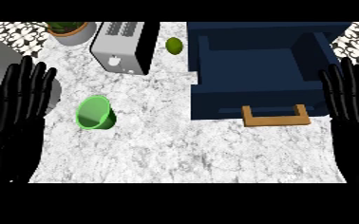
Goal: Pick up the cup, place it into the drawer and close the drawer
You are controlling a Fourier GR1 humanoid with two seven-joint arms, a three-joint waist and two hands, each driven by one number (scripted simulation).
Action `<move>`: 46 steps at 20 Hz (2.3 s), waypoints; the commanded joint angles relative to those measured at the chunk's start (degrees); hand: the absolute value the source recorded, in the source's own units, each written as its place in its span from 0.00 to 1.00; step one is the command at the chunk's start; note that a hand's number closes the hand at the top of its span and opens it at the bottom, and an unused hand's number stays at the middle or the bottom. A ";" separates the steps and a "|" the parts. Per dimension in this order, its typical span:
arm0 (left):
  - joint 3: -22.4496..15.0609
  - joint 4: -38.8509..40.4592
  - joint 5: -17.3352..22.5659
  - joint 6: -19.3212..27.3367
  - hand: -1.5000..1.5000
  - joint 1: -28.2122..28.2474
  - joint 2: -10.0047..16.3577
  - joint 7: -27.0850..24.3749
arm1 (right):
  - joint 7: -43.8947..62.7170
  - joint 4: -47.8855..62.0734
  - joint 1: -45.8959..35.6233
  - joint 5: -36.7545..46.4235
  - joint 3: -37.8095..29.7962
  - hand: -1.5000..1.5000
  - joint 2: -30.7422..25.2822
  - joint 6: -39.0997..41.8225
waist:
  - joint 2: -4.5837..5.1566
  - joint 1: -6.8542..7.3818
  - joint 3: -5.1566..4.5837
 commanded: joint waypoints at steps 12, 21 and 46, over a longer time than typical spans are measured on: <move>11.35 26.91 42.68 -34.38 0.00 -7.12 18.55 4.18 | 2.66 5.32 -3.83 -2.58 2.32 0.00 -2.91 6.15 | 0.30 1.07 -0.86; 11.65 52.72 28.10 -41.69 0.00 -17.29 17.30 -5.69 | 1.97 14.52 -12.77 -4.49 -2.19 0.00 -3.60 7.07 | 0.12 1.04 -0.83; 7.27 102.95 -4.11 -35.07 0.00 -27.47 18.28 -50.77 | 4.66 13.10 -17.43 -4.41 -2.37 0.00 -3.62 7.41 | 0.90 -0.69 -1.13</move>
